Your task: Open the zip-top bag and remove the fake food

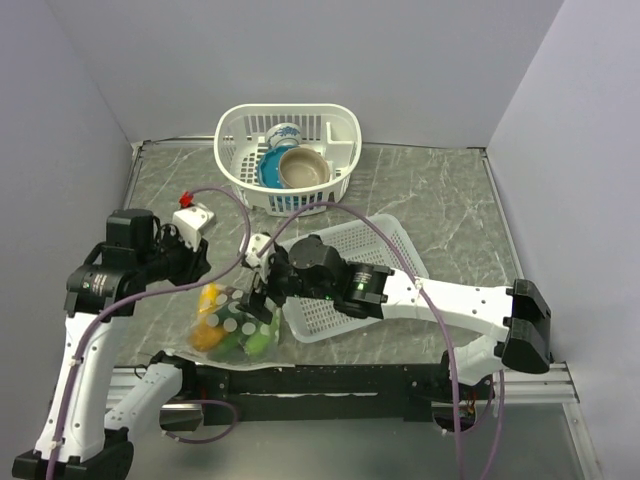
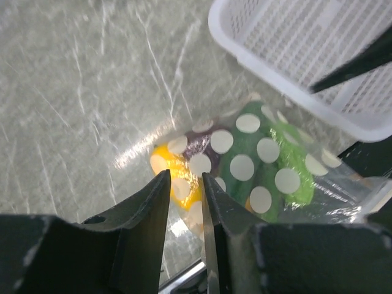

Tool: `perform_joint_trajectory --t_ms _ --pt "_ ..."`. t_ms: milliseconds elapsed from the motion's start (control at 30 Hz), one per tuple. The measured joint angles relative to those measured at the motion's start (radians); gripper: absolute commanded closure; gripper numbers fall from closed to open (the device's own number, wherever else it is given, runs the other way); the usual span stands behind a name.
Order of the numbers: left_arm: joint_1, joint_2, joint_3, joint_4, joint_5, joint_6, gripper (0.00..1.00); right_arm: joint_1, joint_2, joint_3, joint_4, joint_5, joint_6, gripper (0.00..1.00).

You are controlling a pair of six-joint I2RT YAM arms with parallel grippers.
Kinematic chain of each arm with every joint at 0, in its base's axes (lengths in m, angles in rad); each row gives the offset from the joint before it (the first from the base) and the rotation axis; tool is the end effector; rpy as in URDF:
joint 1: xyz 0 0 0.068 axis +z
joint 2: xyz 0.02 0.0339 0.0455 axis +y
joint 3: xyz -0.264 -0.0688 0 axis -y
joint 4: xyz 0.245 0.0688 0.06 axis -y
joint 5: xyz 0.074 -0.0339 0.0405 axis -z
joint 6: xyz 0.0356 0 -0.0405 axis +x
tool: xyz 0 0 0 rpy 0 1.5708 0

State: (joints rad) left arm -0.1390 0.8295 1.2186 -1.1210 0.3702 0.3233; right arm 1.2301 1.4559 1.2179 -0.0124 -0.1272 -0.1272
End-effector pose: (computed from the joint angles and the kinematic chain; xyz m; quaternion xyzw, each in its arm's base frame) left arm 0.1224 -0.0301 0.3850 0.2786 0.8567 -0.1305 0.4141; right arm 0.1120 0.3294 0.3492 -0.5252 0.5891 0.3634 0.4950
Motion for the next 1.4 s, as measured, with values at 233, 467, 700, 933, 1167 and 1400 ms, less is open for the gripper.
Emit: perform_joint_trajectory --t_ms 233,467,700,933,1167,1400 --pt "0.0 -0.048 -0.272 0.046 -0.06 0.049 0.69 0.202 -0.098 -0.178 -0.032 0.072 0.011 0.0" --pt "0.0 0.134 -0.297 0.11 -0.106 0.08 0.63 0.444 0.036 -0.168 -0.055 0.305 0.02 0.0" --pt "0.0 0.209 -0.216 0.13 -0.106 0.109 0.38 0.458 0.209 -0.129 -0.053 0.52 -0.027 0.16" --pt "0.0 0.189 -0.159 0.108 -0.105 0.143 0.12 0.317 0.221 -0.101 -0.012 0.546 -0.037 0.98" --pt "0.0 0.064 -0.044 0.098 -0.103 0.154 0.01 0.103 0.196 0.015 -0.012 0.455 -0.033 0.96" --pt "0.0 -0.043 0.026 0.162 -0.1 0.097 0.01 -0.005 0.192 0.127 -0.055 0.373 -0.058 0.98"
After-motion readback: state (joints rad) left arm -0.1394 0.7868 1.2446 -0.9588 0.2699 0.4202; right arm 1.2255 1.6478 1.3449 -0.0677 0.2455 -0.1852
